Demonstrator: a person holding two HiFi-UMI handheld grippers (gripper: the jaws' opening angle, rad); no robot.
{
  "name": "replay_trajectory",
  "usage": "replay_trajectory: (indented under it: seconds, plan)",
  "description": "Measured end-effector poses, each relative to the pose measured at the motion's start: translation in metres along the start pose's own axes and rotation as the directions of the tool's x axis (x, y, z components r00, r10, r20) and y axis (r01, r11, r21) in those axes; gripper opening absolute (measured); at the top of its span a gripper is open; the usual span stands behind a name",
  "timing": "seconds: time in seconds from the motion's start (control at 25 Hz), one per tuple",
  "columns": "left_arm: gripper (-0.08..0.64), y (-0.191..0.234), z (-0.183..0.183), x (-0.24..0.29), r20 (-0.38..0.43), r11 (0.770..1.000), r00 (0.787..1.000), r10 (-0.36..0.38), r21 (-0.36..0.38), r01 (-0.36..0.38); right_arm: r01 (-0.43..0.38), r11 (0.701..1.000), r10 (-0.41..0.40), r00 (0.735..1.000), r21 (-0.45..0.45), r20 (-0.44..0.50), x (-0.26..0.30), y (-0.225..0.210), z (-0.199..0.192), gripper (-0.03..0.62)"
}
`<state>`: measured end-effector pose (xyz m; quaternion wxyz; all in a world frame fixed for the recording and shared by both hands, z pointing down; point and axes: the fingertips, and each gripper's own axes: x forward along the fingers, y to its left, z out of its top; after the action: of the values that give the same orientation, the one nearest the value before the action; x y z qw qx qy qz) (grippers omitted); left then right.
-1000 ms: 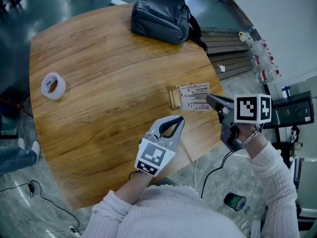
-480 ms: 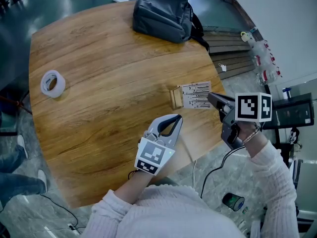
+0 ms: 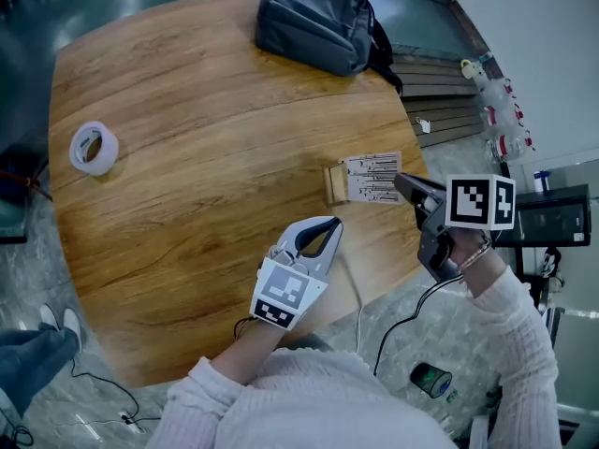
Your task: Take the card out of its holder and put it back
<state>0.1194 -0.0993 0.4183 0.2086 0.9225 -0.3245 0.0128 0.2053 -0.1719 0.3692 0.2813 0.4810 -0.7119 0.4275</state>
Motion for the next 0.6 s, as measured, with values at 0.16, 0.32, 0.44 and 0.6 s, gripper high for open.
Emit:
replay_trajectory:
  seconds: [0.16,0.32,0.44,0.6]
  plan:
    - [0.009,0.003,-0.006,0.002,-0.008,1.000,1.000,-0.002,-0.029,0.002,0.006,1.000,-0.006,1.000,-0.005,-0.019,0.005,-0.002,-0.002,0.005]
    - [0.009,0.005,-0.011,0.003,-0.020,1.000,1.000,0.002,-0.023,-0.003,0.010,1.000,-0.010,1.000,0.001,-0.029,0.009,-0.006,-0.004,0.005]
    - [0.009,0.007,-0.011,0.002,-0.022,1.000,1.000,0.006,-0.023,-0.006,0.014,1.000,-0.014,0.999,-0.002,-0.037,0.011,-0.006,-0.003,0.006]
    - [0.008,0.008,-0.012,0.001,-0.021,1.000,1.000,0.012,-0.009,-0.012,0.021,1.000,-0.022,0.998,-0.009,-0.053,0.015,-0.006,-0.005,0.005]
